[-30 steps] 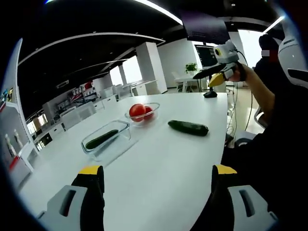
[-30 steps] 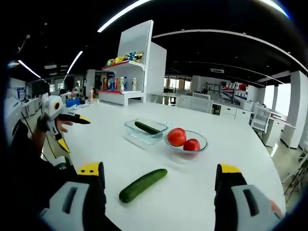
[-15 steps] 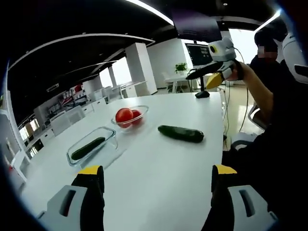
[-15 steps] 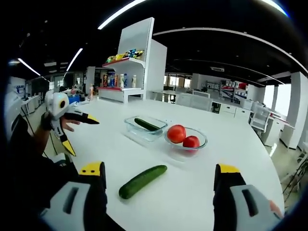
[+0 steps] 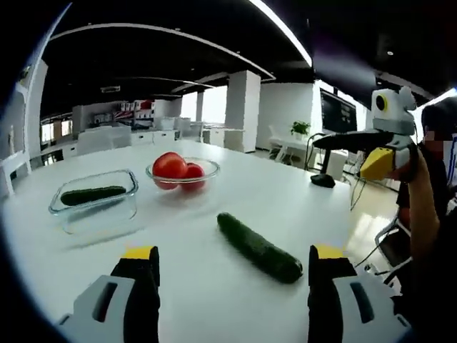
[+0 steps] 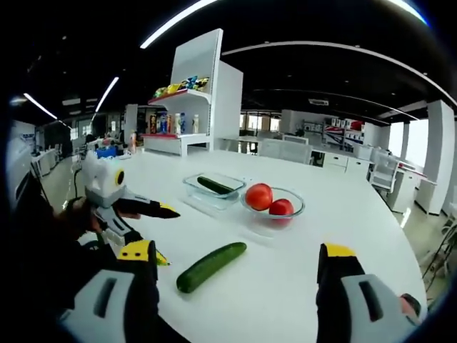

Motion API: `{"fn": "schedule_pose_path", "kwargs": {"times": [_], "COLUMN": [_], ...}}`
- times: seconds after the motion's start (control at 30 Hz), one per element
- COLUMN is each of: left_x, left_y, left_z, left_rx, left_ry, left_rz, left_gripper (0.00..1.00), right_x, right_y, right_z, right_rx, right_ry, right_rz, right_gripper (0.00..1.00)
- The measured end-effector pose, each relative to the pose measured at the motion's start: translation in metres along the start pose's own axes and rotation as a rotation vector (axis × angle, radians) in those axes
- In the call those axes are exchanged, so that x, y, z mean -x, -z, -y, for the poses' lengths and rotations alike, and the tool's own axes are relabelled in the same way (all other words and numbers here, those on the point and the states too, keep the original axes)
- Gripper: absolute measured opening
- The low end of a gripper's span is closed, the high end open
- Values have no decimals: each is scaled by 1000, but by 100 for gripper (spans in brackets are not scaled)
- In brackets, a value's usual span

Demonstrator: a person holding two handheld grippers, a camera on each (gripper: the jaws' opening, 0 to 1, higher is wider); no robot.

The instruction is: Sort the scattered tomatoes and cucumbers on the table and place them into their respective storage containers

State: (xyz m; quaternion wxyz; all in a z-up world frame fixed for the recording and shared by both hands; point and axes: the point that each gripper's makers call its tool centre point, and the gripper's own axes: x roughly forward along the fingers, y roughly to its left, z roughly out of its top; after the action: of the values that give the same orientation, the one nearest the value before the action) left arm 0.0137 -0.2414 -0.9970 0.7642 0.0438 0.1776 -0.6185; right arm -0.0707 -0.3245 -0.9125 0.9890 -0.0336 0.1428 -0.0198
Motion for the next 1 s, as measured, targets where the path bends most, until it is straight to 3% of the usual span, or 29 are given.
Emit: {"fn": "schedule_pose_path", "kwargs": {"times": [0.1,0.17,0.27,0.37,0.5,0.63,0.77,0.83,0.97,1.0], "left_x": [-21,-34,-49,-65,-70,-74,-75,-73,-72,-72], "left_y": [5,11,14,11,14,23,22,23,23,24], "left_z": [16,20,18,13,9,7,9,9,5,8], "left_rx": [8,-23,-80,-67,-24,62,53,54,53,18], "left_ry": [2,-30,-82,-131,-127,-115,-99,-67,-38,-7], "left_rz": [-13,-31,-54,-41,-46,-76,-76,-106,-139,-154], "left_gripper": [82,82,82,76,56,57,55,49,48,48], "right_x": [1,2,3,7,12,17,20,21,26,27], "right_y": [1,3,6,8,9,11,11,11,13,12], "right_z": [0,0,0,4,9,16,20,21,22,23], "right_rx": [-6,-7,-9,-11,-16,-22,-39,-45,-45,-46], "right_ry": [0,-2,-8,-6,3,19,27,28,32,33], "right_rz": [6,7,6,10,20,32,48,53,56,60], "right_gripper": [89,89,89,88,88,87,86,86,86,86]}}
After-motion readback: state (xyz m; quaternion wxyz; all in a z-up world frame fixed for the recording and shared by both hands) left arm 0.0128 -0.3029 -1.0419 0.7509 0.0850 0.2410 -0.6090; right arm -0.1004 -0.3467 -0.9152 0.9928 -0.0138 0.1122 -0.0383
